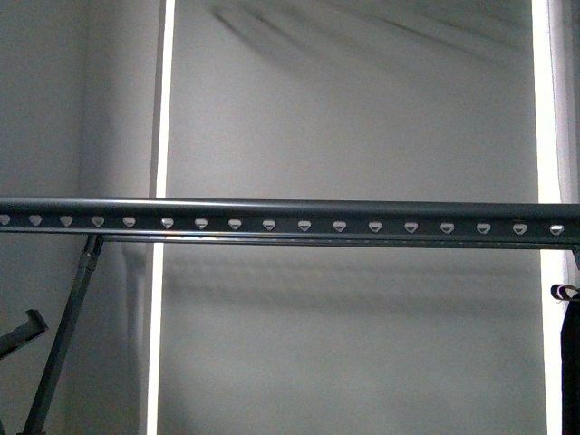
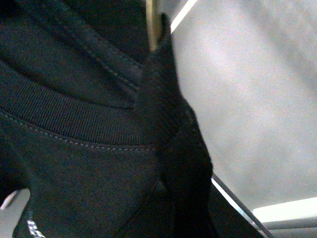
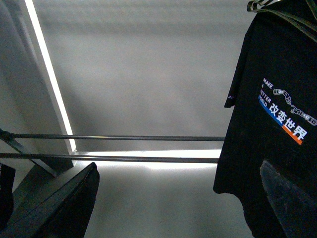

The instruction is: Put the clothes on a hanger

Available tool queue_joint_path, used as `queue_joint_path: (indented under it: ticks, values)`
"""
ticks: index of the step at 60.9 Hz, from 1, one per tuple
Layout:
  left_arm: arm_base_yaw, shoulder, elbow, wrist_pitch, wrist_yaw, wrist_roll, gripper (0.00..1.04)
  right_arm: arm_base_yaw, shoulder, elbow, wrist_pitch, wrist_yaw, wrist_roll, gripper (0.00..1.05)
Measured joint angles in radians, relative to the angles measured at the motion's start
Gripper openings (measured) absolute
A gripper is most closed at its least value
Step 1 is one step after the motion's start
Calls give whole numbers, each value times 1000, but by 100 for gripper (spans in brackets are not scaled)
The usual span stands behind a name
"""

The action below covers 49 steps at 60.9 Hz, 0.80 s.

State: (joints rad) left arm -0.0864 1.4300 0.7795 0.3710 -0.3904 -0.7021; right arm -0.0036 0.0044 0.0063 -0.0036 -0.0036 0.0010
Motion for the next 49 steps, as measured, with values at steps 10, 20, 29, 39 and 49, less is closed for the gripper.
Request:
queue_joint_path:
  ticks: [10, 20, 29, 39, 49]
  values:
    - [15, -62, -41, -64, 83, 3, 5, 0, 0, 0, 0, 0, 0, 97]
    - [1, -176, -95, -120, 210, 92, 5, 0, 0, 0, 0, 0, 0, 97]
    - [-71, -378, -141, -286, 421, 268, 5, 0, 0, 0, 0, 0, 0, 97]
    - [-126, -505, -143, -454, 681, 553, 4, 0, 0, 0, 0, 0, 0, 97]
    - [-120, -509, -119, -489, 842, 899, 4, 0, 0, 0, 0, 0, 0, 97]
